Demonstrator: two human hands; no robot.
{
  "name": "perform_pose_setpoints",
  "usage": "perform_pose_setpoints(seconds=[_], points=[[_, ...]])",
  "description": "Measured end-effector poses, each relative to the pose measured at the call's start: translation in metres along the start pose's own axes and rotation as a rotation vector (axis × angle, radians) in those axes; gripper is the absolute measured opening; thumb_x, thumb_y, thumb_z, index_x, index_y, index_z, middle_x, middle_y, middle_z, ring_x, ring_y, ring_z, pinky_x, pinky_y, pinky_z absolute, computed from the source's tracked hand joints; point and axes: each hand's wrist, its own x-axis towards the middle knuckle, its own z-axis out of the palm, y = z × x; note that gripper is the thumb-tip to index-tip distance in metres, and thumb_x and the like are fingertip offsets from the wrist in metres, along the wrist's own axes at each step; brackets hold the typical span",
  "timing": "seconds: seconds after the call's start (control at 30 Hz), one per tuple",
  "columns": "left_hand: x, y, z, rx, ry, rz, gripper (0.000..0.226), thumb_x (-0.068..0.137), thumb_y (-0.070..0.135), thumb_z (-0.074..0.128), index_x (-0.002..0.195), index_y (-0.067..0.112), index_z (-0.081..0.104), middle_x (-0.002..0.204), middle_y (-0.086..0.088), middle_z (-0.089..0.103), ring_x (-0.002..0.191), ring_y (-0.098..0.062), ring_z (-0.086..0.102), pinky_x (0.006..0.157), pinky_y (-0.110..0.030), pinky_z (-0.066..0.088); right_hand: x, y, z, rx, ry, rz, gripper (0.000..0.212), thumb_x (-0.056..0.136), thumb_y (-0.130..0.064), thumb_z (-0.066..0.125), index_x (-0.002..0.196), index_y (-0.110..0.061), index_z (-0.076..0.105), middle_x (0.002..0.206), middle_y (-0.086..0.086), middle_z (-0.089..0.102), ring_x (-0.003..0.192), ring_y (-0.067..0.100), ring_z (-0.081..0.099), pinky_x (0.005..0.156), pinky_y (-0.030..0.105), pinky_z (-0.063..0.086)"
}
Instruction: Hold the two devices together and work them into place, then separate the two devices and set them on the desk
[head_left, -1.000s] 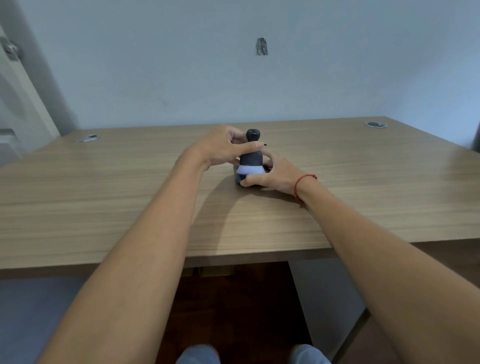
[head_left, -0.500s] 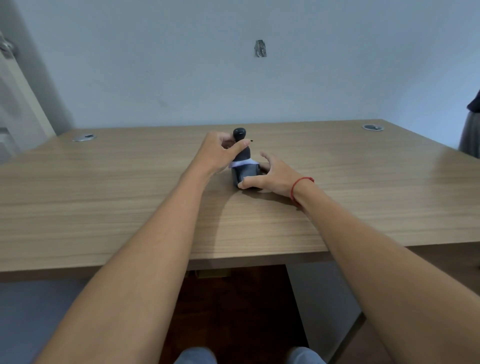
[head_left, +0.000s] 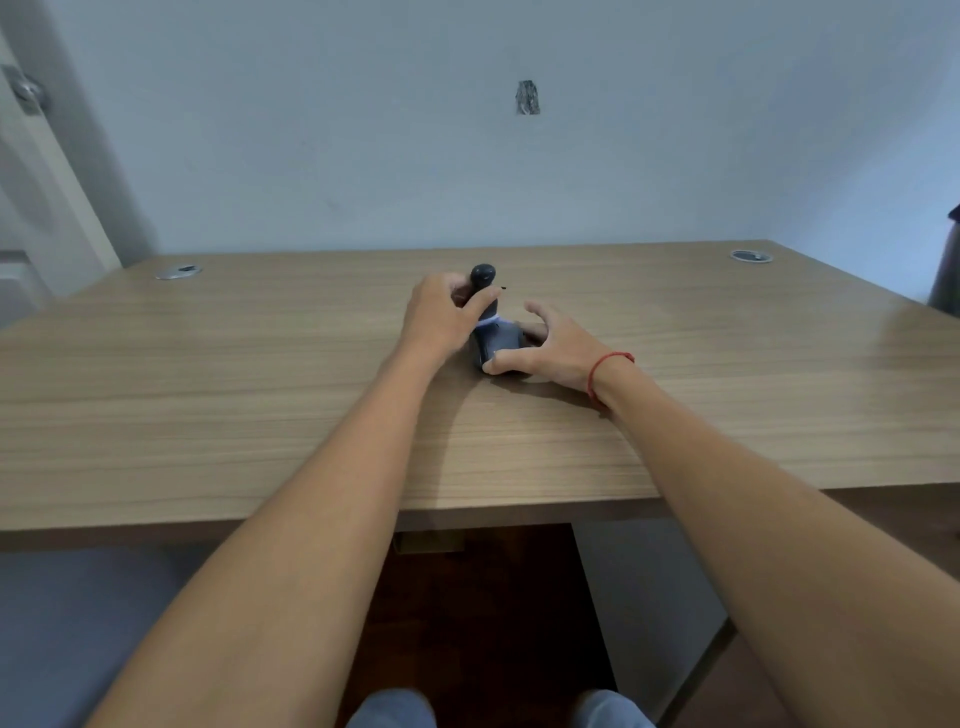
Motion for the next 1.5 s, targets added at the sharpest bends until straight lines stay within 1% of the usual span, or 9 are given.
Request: perform_pose_setpoints(seconds=[0.17, 0.53, 0.73, 0.87, 1.03, 1.17, 1.27, 1.4, 1.5], points=[[0.003, 0.0, -0.01, -0.057, -0.075, -0.017, 0.031, 0.086, 0.03, 0.067, 0.085, -0.001, 0.071, 0.084, -0.018, 0.073, 0.073, -0.021, 0.062, 0.074, -0.039, 0.054, 0.003, 0.001, 0.001, 0.005, -0.002, 0.006, 0.118, 0.066, -0.033, 0.089, 0.158, -0.017, 0.017, 0.154, 0.002, 0.048, 0.128, 0.014, 0.051, 0.104, 0.027, 0.04], [-0.002, 0.013, -0.042, -0.232, -0.48, -0.113, 0.016, 0.087, 0.033, 0.067, 0.086, 0.02, 0.075, 0.093, 0.001, 0.075, 0.088, -0.009, 0.07, 0.08, -0.027, 0.059, -0.001, -0.001, 0.003, -0.004, 0.026, -0.017, 0.112, 0.07, -0.031, 0.086, 0.158, -0.015, 0.02, 0.153, 0.001, 0.047, 0.115, 0.006, 0.047, 0.093, 0.021, 0.034], [-0.006, 0.012, -0.026, -0.297, -0.211, -0.095, 0.022, 0.086, 0.028, 0.068, 0.088, 0.007, 0.074, 0.096, -0.018, 0.073, 0.081, -0.018, 0.064, 0.079, -0.04, 0.056, 0.0, 0.0, 0.002, -0.017, 0.025, 0.005, 0.114, 0.069, -0.033, 0.086, 0.158, -0.015, 0.018, 0.157, 0.004, 0.044, 0.138, 0.018, 0.047, 0.105, 0.027, 0.038], [-0.008, 0.005, -0.015, -0.169, -0.023, -0.038, 0.039, 0.087, 0.029, 0.067, 0.079, -0.009, 0.067, 0.071, -0.011, 0.061, 0.067, -0.017, 0.051, 0.063, -0.029, 0.04, 0.002, 0.001, 0.002, -0.007, 0.028, 0.014, 0.116, 0.065, -0.036, 0.088, 0.157, -0.018, 0.02, 0.155, 0.004, 0.045, 0.135, 0.019, 0.05, 0.109, 0.032, 0.041], [-0.002, 0.011, -0.034, -0.239, -0.283, -0.103, 0.019, 0.087, 0.027, 0.067, 0.092, 0.009, 0.073, 0.095, -0.012, 0.074, 0.084, -0.017, 0.069, 0.079, -0.035, 0.058, 0.004, 0.001, 0.001, -0.006, 0.019, 0.015, 0.115, 0.066, -0.034, 0.088, 0.158, -0.017, 0.019, 0.155, 0.002, 0.046, 0.134, 0.017, 0.049, 0.107, 0.029, 0.038], [-0.003, 0.012, -0.038, -0.214, -0.412, -0.099, 0.023, 0.087, 0.03, 0.067, 0.097, 0.011, 0.073, 0.101, -0.011, 0.074, 0.097, -0.021, 0.069, 0.085, -0.038, 0.058, 0.001, 0.0, 0.003, -0.016, 0.028, 0.009, 0.114, 0.068, -0.034, 0.087, 0.158, -0.017, 0.02, 0.154, 0.002, 0.046, 0.127, 0.012, 0.05, 0.096, 0.024, 0.035], [-0.005, 0.008, -0.026, -0.242, -0.247, -0.068, 0.024, 0.086, 0.029, 0.068, 0.088, 0.006, 0.074, 0.087, -0.011, 0.074, 0.078, -0.018, 0.067, 0.074, -0.034, 0.056, 0.001, 0.001, 0.003, -0.01, 0.022, 0.012, 0.114, 0.068, -0.033, 0.086, 0.158, -0.017, 0.019, 0.155, 0.003, 0.046, 0.135, 0.017, 0.05, 0.106, 0.029, 0.04], [-0.001, -0.005, -0.011, -0.039, 0.034, -0.016, 0.043, 0.084, 0.031, 0.069, 0.061, -0.004, 0.058, 0.056, -0.005, 0.047, 0.057, -0.016, 0.039, 0.056, -0.027, 0.031, 0.003, 0.002, 0.003, -0.01, 0.033, 0.005, 0.115, 0.065, -0.035, 0.087, 0.157, -0.018, 0.021, 0.155, 0.004, 0.047, 0.134, 0.018, 0.051, 0.108, 0.031, 0.041], [-0.004, -0.016, -0.009, 0.091, 0.038, 0.006, 0.033, 0.082, 0.03, 0.071, 0.06, 0.008, 0.061, 0.051, -0.004, 0.054, 0.056, -0.026, 0.049, 0.055, -0.031, 0.04, 0.003, 0.003, 0.004, 0.006, 0.034, -0.011, 0.112, 0.064, -0.035, 0.088, 0.156, -0.018, 0.026, 0.153, 0.002, 0.049, 0.123, 0.012, 0.053, 0.1, 0.025, 0.043]])
